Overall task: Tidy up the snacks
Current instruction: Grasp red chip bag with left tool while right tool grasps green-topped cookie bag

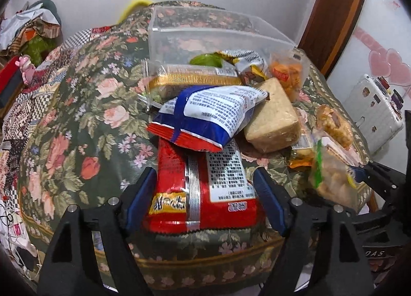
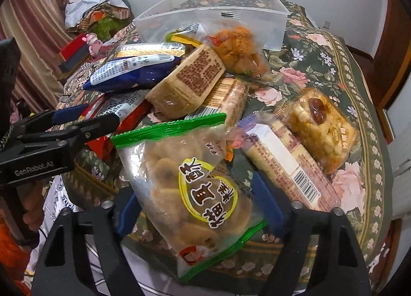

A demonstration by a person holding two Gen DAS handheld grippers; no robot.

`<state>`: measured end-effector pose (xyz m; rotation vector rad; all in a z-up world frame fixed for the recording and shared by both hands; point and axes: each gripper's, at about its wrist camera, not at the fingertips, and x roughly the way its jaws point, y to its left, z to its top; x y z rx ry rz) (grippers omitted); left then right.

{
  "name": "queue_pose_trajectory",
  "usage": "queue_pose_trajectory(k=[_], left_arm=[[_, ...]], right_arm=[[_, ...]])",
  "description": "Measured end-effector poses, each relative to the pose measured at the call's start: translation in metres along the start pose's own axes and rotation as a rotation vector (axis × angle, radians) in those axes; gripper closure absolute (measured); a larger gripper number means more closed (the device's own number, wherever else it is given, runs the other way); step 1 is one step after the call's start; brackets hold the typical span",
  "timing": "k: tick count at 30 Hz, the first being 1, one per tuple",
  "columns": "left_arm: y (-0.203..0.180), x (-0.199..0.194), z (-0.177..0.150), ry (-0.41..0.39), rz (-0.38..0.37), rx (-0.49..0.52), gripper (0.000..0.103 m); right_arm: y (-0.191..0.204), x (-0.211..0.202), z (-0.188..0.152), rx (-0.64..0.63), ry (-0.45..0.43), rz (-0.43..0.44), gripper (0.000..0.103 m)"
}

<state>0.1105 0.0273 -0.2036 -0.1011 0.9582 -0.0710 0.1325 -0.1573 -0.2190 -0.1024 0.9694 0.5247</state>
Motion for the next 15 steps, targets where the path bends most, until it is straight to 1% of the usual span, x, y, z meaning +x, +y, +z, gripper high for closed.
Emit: queue_pose_trajectory(k=[2, 3, 7, 9, 10, 11, 15], left_arm=[[0.001, 0.007, 0.001, 0.009, -0.002, -0.009, 0.026], [0.001, 0.011, 0.002, 0.011, 0.000, -0.014, 0.026], [0.006, 0.022, 0.005, 0.007, -0.008, -0.036, 0.026], [0.005, 0.023, 0.004, -0.007, 0.004, -0.031, 0.031], [0.004, 0.023, 0.004, -0.012, 0.008, -0.026, 0.032], [0.004, 0.022, 0.004, -0.017, 0.010, -0.021, 0.035], [0.007, 0.019, 0.003, -0.017, 0.001, -0.018, 0.036]], right_arm=[[-0.001, 0.000, 0.000, 0.000, -0.005, -0.007, 0.037], [-0.002, 0.000, 0.001, 0.000, -0.009, -0.003, 0.042], [-0.005, -0.002, 0.003, 0.004, -0.023, 0.006, 0.049], [-0.007, -0.003, 0.005, 0.004, -0.031, 0.007, 0.054], [-0.007, -0.004, 0.005, 0.006, -0.035, 0.006, 0.056], [-0.008, -0.005, 0.005, 0.006, -0.040, 0.003, 0.057], [-0.010, -0.008, 0.005, 0.019, -0.054, 0.009, 0.058]])
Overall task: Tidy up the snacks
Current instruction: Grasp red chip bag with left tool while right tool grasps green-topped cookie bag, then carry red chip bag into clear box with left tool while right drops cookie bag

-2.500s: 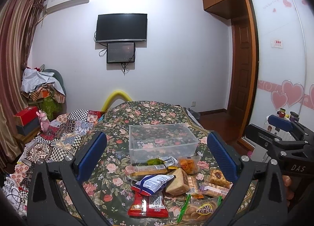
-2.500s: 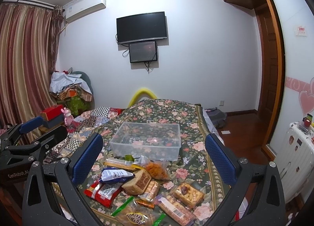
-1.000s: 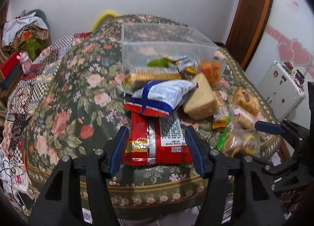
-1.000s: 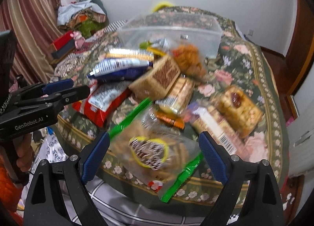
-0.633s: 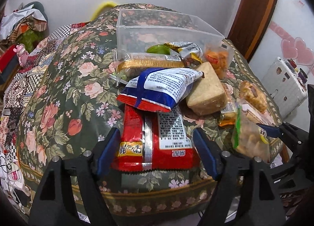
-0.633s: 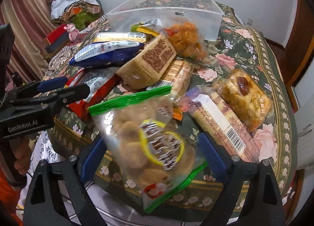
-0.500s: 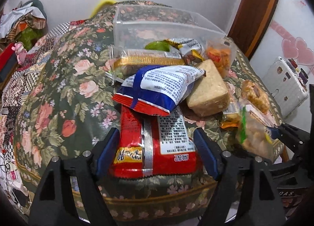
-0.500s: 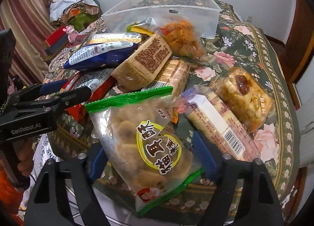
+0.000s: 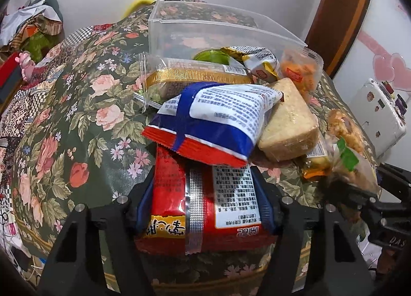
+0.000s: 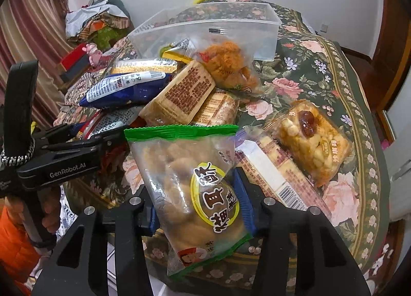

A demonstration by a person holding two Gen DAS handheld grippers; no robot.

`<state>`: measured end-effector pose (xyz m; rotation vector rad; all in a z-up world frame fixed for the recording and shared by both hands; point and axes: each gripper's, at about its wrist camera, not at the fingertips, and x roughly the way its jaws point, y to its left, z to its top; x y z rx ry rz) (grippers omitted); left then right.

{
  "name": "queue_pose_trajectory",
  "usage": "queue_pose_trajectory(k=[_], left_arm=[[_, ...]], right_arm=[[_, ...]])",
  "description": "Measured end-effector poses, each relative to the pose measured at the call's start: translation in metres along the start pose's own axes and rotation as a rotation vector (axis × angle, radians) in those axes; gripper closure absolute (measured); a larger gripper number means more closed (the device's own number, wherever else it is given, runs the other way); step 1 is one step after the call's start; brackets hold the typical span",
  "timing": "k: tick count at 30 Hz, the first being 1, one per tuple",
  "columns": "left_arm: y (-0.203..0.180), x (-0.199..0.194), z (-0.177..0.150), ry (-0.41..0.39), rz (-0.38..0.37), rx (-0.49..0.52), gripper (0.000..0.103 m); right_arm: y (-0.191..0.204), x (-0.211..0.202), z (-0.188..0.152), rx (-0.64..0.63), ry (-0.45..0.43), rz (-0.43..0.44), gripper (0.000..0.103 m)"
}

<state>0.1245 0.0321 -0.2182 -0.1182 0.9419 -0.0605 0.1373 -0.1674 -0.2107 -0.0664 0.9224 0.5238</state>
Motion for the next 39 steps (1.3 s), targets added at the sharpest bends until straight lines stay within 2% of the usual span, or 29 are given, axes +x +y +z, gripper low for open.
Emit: queue_pose_trajectory(k=[5, 9, 21, 29, 39], left_arm=[[0.000, -0.010, -0.002, -0.001, -0.005, 0.003, 0.037], [-0.002, -0.030, -0.002, -0.031, -0.011, 0.005, 0.037], [-0.015, -0.101, 0.018, -0.224, -0.019, 0.040, 0.037], [-0.010, -0.108, 0.050, -0.282, -0.001, 0.033, 0.037], [-0.001, -0.095, 0.089, -0.302, 0.021, 0.037, 0.037]], right_arm=[[-0.003, -0.008, 0.003, 0.018, -0.028, 0.006, 0.060], [-0.004, -0.019, 0.008, 0.021, -0.066, 0.000, 0.061], [-0.008, -0.045, 0.037, 0.026, -0.185, -0.012, 0.061], [-0.009, -0.058, 0.069, 0.011, -0.275, -0.020, 0.061], [-0.008, -0.058, 0.107, -0.006, -0.343, -0.032, 0.061]])
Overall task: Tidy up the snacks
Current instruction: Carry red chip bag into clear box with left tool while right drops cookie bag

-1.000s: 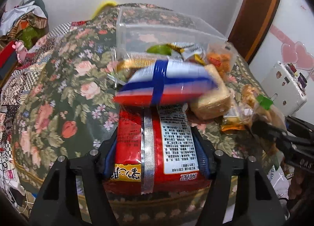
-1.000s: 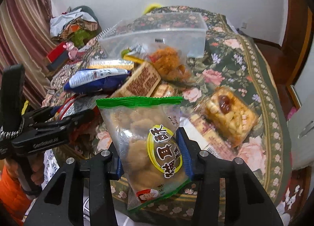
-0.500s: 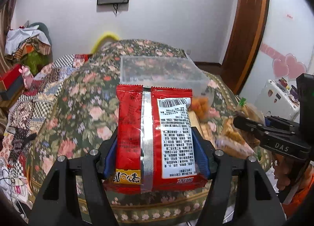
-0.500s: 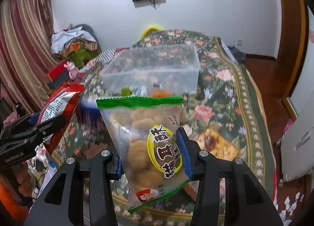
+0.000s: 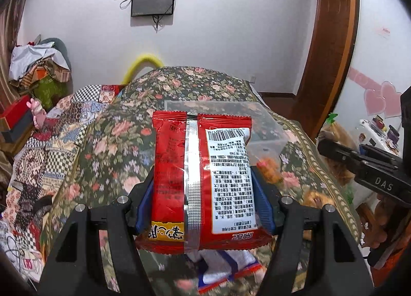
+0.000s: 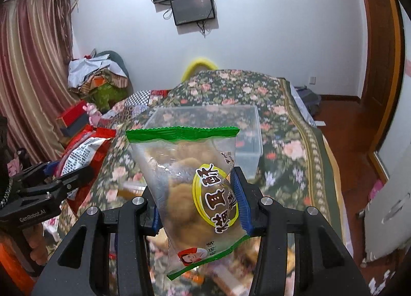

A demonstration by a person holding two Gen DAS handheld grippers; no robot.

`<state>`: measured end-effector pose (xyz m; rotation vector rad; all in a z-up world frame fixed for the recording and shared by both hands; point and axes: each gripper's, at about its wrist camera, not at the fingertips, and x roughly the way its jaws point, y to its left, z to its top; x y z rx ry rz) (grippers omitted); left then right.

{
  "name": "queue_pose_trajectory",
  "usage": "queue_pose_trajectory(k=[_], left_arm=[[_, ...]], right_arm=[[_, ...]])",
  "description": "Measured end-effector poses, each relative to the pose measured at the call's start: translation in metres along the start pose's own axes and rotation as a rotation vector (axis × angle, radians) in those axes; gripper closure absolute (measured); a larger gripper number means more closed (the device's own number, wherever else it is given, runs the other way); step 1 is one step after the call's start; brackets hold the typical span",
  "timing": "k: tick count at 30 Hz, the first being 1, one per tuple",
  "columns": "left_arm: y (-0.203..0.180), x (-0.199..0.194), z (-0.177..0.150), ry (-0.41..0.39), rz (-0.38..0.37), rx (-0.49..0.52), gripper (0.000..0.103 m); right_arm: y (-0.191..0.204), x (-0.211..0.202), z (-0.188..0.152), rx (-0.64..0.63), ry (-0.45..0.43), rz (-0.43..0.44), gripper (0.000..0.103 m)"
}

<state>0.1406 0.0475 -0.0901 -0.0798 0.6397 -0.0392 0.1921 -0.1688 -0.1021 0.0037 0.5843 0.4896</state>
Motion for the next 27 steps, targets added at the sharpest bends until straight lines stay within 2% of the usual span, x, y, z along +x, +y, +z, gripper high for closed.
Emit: queue_pose_trajectory(k=[13, 20, 27], left_arm=[[0.006, 0.046, 0.045, -0.021, 0.024, 0.000, 0.037], [0.008, 0.085, 0.062, 0.012, 0.025, -0.010, 0.037], [0.005, 0.123, 0.076, 0.046, 0.065, 0.015, 0.037]], right_arm=[[-0.006, 0.042, 0.039, -0.001, -0.015, -0.015, 0.061], [-0.011, 0.071, 0.054, 0.010, 0.005, -0.023, 0.061], [-0.016, 0.103, 0.066, 0.009, 0.051, -0.027, 0.061]])
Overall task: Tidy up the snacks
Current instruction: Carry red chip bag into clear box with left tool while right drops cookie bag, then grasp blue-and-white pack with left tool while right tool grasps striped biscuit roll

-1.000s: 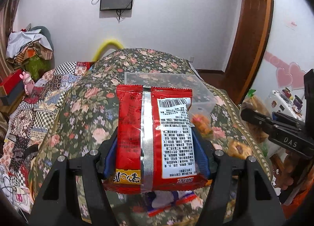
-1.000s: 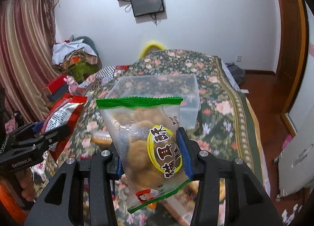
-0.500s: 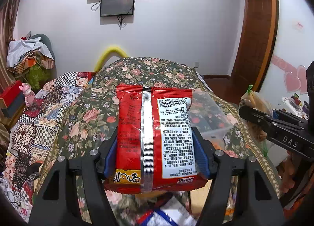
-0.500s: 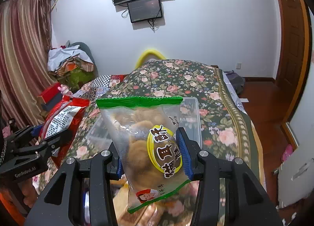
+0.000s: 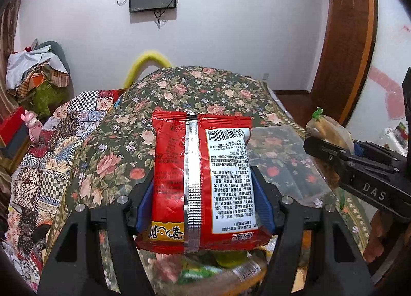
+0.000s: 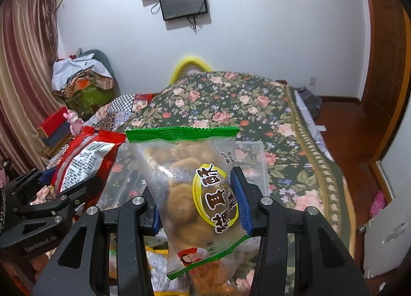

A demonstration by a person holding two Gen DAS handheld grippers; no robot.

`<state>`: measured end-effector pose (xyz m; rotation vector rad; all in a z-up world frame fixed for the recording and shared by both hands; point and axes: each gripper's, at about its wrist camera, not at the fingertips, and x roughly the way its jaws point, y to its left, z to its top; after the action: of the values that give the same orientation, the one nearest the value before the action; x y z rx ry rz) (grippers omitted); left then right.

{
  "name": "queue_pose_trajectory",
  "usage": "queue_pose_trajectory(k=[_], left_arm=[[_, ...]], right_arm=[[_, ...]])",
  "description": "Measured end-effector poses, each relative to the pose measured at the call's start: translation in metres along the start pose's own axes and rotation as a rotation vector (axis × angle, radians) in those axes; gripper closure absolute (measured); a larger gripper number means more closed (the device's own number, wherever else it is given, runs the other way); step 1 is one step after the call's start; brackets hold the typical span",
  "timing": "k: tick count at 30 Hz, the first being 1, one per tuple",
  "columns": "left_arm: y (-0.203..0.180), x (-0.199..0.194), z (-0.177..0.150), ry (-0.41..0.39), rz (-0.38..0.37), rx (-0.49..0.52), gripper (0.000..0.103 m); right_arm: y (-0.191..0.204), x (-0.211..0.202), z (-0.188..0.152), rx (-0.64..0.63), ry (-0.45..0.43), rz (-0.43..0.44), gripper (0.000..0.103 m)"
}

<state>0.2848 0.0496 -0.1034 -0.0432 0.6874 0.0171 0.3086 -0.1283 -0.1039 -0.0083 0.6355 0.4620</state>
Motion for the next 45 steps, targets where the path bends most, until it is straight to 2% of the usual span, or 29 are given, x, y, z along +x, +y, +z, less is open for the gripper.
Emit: queue_pose_trajectory(k=[7, 13, 18, 25, 30, 35, 45], left_arm=[[0.004, 0.037, 0.007, 0.061, 0.005, -0.019, 0.036], [0.009, 0.068, 0.006, 0.152, 0.000, -0.017, 0.036], [0.013, 0.082, 0.002, 0.195, -0.005, -0.034, 0.036], [0.008, 0.083, 0.000, 0.197, 0.015, -0.020, 0.035], [0.009, 0.073, -0.004, 0.196, -0.006, -0.030, 0.033], [0.009, 0.051, -0.007, 0.169, -0.010, -0.019, 0.032], [0.010, -0.022, -0.016, 0.079, -0.025, -0.013, 0.028]], right_arm=[[-0.009, 0.033, 0.003, 0.027, 0.086, 0.029, 0.061], [-0.012, 0.055, -0.001, 0.006, 0.156, 0.010, 0.061], [-0.014, 0.070, -0.006, -0.003, 0.209, -0.002, 0.061], [-0.011, 0.077, -0.008, -0.013, 0.234, -0.026, 0.059], [-0.011, 0.069, -0.009, 0.001, 0.232, -0.006, 0.055], [-0.006, 0.042, -0.006, -0.012, 0.171, -0.013, 0.046], [0.001, -0.022, -0.011, -0.054, 0.073, -0.030, 0.042]])
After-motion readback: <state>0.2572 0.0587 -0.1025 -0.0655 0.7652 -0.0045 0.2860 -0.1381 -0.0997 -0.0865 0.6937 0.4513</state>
